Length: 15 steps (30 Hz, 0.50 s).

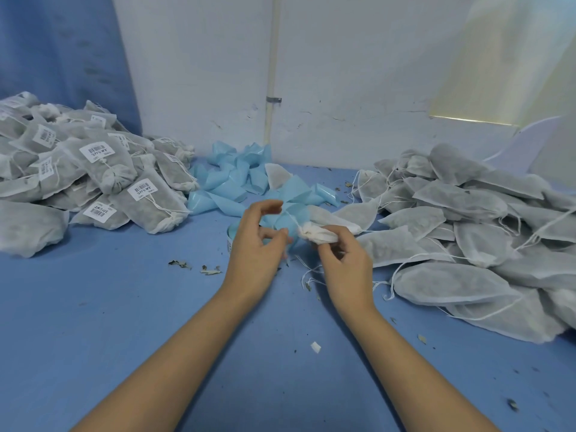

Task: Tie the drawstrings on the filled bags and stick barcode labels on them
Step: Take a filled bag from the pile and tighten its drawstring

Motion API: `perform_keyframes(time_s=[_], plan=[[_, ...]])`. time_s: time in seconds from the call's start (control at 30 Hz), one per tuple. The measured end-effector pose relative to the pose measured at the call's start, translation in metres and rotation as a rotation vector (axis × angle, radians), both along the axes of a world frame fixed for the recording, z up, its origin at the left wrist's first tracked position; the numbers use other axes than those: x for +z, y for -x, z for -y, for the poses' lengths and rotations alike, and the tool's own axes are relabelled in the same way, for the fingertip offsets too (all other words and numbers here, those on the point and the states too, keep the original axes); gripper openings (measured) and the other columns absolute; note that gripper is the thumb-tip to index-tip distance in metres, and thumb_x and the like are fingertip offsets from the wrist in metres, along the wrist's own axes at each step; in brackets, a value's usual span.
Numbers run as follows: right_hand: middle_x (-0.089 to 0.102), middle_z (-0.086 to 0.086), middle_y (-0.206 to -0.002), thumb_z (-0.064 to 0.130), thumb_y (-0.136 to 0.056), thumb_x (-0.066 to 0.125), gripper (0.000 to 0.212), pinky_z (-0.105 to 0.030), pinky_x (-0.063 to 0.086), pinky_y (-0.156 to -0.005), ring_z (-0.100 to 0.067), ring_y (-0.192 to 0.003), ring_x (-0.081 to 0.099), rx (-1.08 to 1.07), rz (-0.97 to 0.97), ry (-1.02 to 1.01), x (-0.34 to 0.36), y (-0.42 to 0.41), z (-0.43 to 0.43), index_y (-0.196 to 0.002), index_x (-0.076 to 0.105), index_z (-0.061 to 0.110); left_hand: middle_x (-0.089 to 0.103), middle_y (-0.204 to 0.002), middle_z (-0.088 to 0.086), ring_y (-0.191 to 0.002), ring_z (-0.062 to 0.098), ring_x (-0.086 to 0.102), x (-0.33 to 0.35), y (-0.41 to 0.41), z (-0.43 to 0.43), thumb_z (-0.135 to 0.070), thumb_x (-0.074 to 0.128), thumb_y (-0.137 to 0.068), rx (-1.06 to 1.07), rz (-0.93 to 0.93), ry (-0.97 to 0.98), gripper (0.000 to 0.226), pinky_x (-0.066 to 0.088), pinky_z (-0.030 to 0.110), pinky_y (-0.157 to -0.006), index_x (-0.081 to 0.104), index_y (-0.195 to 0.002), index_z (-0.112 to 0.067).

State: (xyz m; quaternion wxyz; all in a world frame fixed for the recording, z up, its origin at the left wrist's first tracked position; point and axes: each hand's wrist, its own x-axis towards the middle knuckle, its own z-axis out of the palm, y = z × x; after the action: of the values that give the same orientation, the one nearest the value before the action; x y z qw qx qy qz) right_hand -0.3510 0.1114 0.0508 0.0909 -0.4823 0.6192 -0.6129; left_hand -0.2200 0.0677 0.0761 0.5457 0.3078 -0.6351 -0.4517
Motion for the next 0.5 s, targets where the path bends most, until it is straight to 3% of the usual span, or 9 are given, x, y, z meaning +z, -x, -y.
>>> perform_keyframes(time_s=[0.1,0.2,0.27,0.37,0.43,0.5], plan=[[0.067,0.017,-0.084,0.007,-0.087,0.057,0.021,-0.015,0.043,-0.067,-0.002,-0.072,0.057,0.016,-0.03,0.004,0.0,-0.003,0.001,-0.094,0.064,0.025,0.055,-0.121,-0.012,-0.076,0.0,0.06,0.001,0.001,-0.001,0.007,0.051,-0.088,-0.073,0.094,0.159,0.055,0.049,0.013,-0.07,0.054,-0.118,-0.039],[0.066,0.017,-0.085,0.007,-0.087,0.055,0.022,-0.011,0.04,-0.065,-0.001,-0.071,0.055,0.002,-0.037,0.011,-0.002,-0.001,0.001,-0.097,0.064,0.025,0.067,-0.104,-0.007,-0.083,-0.007,0.055,-0.006,0.002,-0.001,-0.003,0.06,-0.09,0.098,0.314,0.362,0.026,0.042,0.006,-0.074,0.07,-0.109,-0.017],[0.064,0.014,-0.081,0.008,-0.089,0.054,0.025,-0.013,0.039,-0.062,-0.002,-0.064,0.051,0.0,-0.005,0.003,-0.002,0.001,0.0,-0.101,0.063,0.028,0.07,-0.092,-0.002,-0.079,0.001,0.057,-0.012,0.003,-0.001,-0.011,0.063,-0.089,0.198,0.381,0.422,0.013,0.043,0.012,-0.074,0.073,-0.097,-0.011],[0.061,0.012,-0.083,0.014,-0.092,0.052,0.038,-0.015,0.04,-0.063,-0.001,-0.065,0.049,0.02,0.034,-0.058,-0.002,0.0,-0.001,-0.124,0.055,0.036,0.065,-0.079,-0.007,-0.07,0.001,0.055,-0.014,0.005,-0.004,-0.018,0.064,-0.09,0.248,0.426,0.367,0.009,0.04,0.01,-0.068,0.07,-0.087,-0.012],[0.063,0.013,-0.095,0.019,-0.095,0.05,0.046,-0.015,0.044,-0.071,-0.003,-0.078,0.056,0.038,0.046,-0.082,-0.002,-0.001,-0.001,-0.137,0.044,0.038,0.058,-0.068,-0.013,-0.066,-0.007,0.053,-0.016,0.008,-0.006,-0.022,0.063,-0.09,0.244,0.437,0.247,0.013,0.038,0.006,-0.063,0.062,-0.078,-0.017],[0.065,0.012,-0.102,0.021,-0.097,0.048,0.05,-0.018,0.045,-0.077,-0.004,-0.086,0.059,0.045,0.042,-0.102,-0.002,-0.001,-0.001,-0.143,0.036,0.035,0.058,-0.06,-0.009,-0.056,-0.002,0.052,-0.018,0.013,-0.008,-0.024,0.06,-0.091,0.181,0.419,0.075,0.02,0.038,0.008,-0.055,0.058,-0.072,-0.015]])
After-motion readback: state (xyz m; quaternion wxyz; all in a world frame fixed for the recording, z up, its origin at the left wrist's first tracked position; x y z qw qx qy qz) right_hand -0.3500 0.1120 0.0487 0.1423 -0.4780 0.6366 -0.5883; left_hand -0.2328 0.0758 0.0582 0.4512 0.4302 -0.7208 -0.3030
